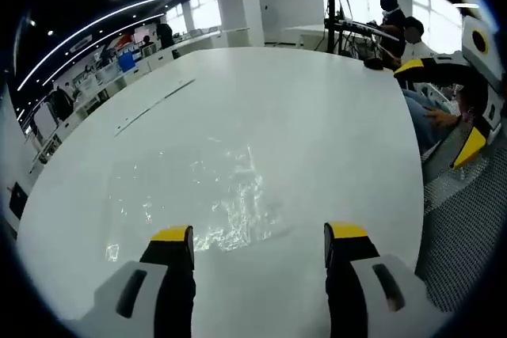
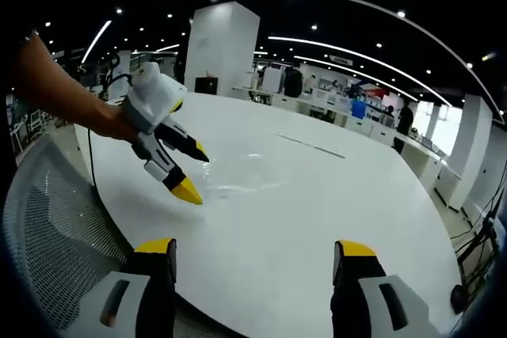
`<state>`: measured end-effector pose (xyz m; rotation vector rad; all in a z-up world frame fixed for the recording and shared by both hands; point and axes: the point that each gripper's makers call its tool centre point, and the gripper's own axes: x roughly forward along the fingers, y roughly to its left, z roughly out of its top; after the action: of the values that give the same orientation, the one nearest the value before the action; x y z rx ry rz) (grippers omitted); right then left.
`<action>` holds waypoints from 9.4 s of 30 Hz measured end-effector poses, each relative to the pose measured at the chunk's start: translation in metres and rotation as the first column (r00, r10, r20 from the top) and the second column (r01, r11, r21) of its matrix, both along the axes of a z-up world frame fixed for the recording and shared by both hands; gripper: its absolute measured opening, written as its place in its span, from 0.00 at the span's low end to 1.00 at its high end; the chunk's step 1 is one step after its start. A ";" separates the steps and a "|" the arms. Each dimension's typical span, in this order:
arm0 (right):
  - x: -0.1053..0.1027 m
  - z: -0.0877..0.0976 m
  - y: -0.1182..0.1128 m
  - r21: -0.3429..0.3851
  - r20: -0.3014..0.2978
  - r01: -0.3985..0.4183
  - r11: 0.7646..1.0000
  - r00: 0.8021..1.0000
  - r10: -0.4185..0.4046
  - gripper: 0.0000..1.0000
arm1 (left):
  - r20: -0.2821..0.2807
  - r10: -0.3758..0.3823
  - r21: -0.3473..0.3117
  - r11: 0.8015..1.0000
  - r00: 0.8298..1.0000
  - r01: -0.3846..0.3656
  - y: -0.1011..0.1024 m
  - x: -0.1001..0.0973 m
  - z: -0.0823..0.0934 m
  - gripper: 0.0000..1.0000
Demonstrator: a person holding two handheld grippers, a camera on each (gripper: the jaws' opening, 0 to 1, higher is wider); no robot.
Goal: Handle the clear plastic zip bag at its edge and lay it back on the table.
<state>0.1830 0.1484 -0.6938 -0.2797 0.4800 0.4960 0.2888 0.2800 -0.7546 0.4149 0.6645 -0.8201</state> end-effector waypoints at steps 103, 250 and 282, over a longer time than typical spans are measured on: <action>0.020 0.027 0.049 -0.171 -0.009 -0.358 0.918 0.932 0.362 0.50 | 0.094 -0.358 0.266 0.908 0.929 0.323 0.028 -0.071 0.046 0.00; 0.006 0.006 0.118 -0.272 -0.079 -0.692 0.669 0.709 0.701 0.00 | 0.034 -0.582 0.329 0.775 0.813 0.540 0.020 -0.093 0.070 0.00; 0.007 0.003 0.093 -0.270 -0.092 -0.652 0.709 0.750 0.655 0.00 | 0.038 -0.538 0.325 0.803 0.842 0.499 0.045 -0.088 0.071 0.00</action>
<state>0.1905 0.2418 -0.6909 -0.7509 0.4323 1.1310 0.2013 0.3248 -0.6834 0.9556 0.5598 -1.2071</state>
